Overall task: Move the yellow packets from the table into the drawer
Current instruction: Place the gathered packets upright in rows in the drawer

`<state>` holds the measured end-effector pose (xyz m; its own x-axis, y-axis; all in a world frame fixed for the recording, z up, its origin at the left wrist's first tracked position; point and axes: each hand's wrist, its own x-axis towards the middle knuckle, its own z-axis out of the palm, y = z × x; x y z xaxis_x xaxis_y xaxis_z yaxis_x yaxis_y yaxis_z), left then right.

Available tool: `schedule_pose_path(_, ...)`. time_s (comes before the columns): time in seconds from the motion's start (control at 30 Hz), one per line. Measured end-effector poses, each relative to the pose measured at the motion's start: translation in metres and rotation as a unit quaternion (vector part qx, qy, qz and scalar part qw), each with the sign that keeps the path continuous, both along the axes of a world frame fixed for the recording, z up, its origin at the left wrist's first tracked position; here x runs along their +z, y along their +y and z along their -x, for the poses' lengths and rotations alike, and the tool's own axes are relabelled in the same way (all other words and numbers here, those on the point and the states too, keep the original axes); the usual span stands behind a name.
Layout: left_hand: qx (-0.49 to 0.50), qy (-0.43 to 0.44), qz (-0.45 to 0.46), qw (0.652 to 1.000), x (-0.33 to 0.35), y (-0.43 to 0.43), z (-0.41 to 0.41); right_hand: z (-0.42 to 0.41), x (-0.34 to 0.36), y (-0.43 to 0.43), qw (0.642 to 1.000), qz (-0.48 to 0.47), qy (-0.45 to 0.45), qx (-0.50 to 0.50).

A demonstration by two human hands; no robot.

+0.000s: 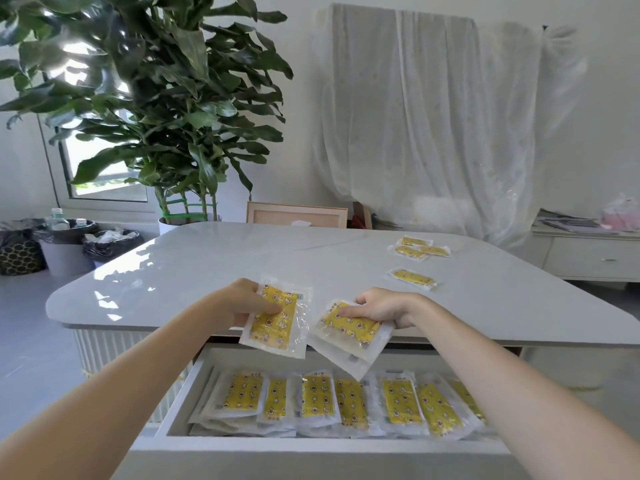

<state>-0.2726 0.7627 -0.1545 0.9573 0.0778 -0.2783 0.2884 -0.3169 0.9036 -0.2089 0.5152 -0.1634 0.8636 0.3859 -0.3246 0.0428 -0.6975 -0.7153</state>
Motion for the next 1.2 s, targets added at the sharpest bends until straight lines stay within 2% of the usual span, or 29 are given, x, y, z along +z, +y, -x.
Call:
schedule_pose_path(0.13,-0.103,0.06,-0.027,0.993,-0.004,-0.016,0.016,0.024,-0.002,-0.038,0.996,0.047,0.068,0.012)
schedule_pose_path(0.3,-0.157,0.099,-0.061,0.981,-0.02,-0.057,0.016,0.044,-0.014,-0.083,0.987,0.068,0.141,-0.028)
schedule_pose_path(0.43,-0.187,0.135,-0.095,0.969,-0.044,-0.092,0.01,0.051,-0.031,-0.11,0.98,0.09,0.156,-0.086)
schedule_pose_path(0.57,-0.186,0.152,-0.099,0.966,-0.073,-0.123,-0.005,0.044,-0.048,-0.136,0.972,0.109,0.11,-0.18)
schedule_pose_path(0.7,-0.145,0.158,-0.083,0.973,-0.101,-0.147,-0.026,0.032,-0.065,-0.16,0.954,0.154,0.036,-0.255)
schedule_pose_path(0.87,-0.108,0.142,-0.018,0.984,-0.126,-0.173,-0.048,0.029,-0.088,-0.18,0.922,0.154,-0.017,-0.354)
schedule_pose_path(0.93,-0.096,0.136,0.01,0.986,-0.13,-0.185,-0.051,0.026,-0.097,-0.186,0.915,0.137,-0.023,-0.379)
schedule_pose_path(1.07,-0.096,0.13,0.007,0.987,-0.144,-0.201,-0.062,0.02,-0.109,-0.195,0.899,0.107,-0.048,-0.423)
schedule_pose_path(1.2,-0.085,0.135,-0.014,0.987,-0.151,-0.215,-0.068,0.018,-0.113,-0.197,0.889,0.141,-0.096,-0.425)
